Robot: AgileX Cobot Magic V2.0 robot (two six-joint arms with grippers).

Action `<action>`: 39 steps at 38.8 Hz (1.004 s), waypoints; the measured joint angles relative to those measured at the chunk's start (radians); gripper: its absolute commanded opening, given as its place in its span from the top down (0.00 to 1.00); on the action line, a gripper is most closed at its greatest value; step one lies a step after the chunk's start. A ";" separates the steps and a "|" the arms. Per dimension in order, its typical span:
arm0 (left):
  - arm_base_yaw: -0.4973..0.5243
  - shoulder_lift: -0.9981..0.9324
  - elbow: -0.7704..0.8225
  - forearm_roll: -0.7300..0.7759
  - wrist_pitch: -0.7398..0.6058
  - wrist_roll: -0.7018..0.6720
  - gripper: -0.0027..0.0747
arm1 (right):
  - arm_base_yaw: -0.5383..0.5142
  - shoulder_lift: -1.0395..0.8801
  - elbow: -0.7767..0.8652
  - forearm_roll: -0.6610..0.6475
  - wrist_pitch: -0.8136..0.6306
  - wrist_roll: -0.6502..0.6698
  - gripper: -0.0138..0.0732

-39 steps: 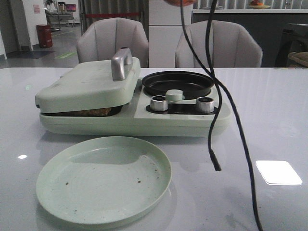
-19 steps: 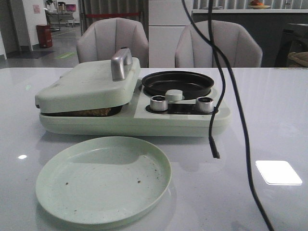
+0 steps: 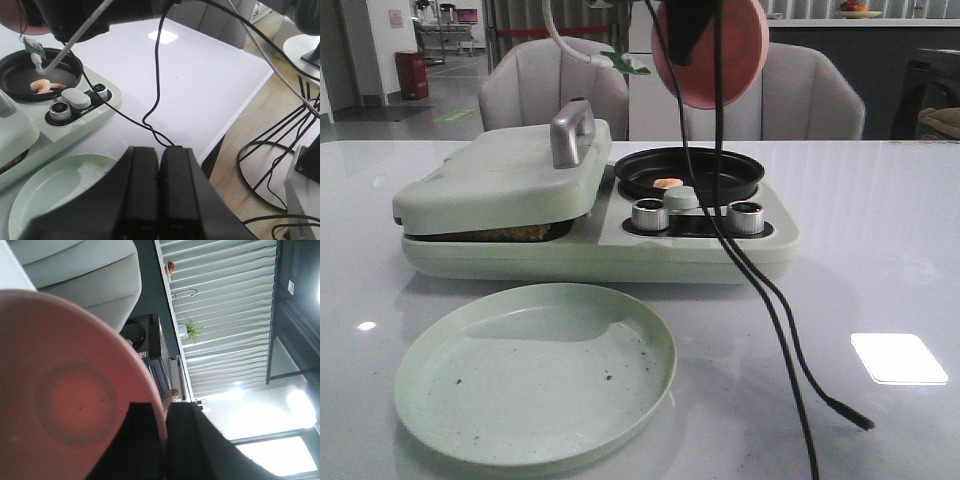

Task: Make breakfast with bread and shrimp
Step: 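Lift the pink bowl and tip the shrimp into the black pan, then return the empty pink bowl to the table and release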

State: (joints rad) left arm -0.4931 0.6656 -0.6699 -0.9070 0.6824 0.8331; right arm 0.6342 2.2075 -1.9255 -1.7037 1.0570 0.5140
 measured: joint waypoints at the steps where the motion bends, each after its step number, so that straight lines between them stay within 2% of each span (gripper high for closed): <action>1: 0.000 0.000 0.000 0.000 0.000 0.000 0.84 | 0.000 -0.001 0.000 0.002 0.008 0.000 0.80; 5: 0.000 0.000 0.000 0.000 0.000 0.000 0.84 | 0.000 -0.036 0.000 0.059 0.027 0.000 0.80; 10: 0.000 0.000 0.000 0.000 0.000 0.000 0.84 | -0.002 -0.129 0.000 0.203 0.065 -0.005 0.80; 16: 0.000 0.000 0.000 0.000 0.000 0.000 0.84 | -0.064 -0.307 0.036 0.529 0.130 -0.092 0.80; 20: 0.000 0.000 0.000 0.000 0.000 0.000 0.84 | -0.192 -0.440 0.132 0.775 0.145 -0.128 0.80; 22: 0.000 0.000 0.000 0.000 0.000 0.000 0.84 | -0.275 -0.503 0.223 0.923 0.139 -0.135 0.80; 25: 0.000 0.000 0.000 0.000 0.000 0.000 0.84 | -0.398 -0.588 0.363 1.072 0.098 -0.141 0.80; 29: 0.000 0.000 0.000 0.000 0.000 0.000 0.84 | -0.589 -0.718 0.611 1.269 -0.040 -0.174 0.80; 33: 0.000 0.000 0.000 0.000 0.000 0.000 0.84 | -0.748 -0.782 0.830 1.483 -0.205 -0.262 0.80; 37: 0.000 0.000 0.000 0.000 0.000 0.000 0.84 | -0.832 -0.770 0.962 1.680 -0.325 -0.400 0.80; 39: 0.000 0.000 0.000 0.000 0.000 0.000 0.84 | -0.841 -0.758 0.989 1.730 -0.354 -0.448 0.80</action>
State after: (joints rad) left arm -0.4931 0.6656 -0.6699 -0.9070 0.6824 0.8331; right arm -0.2068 1.4497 -0.9366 0.0264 0.7034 0.0659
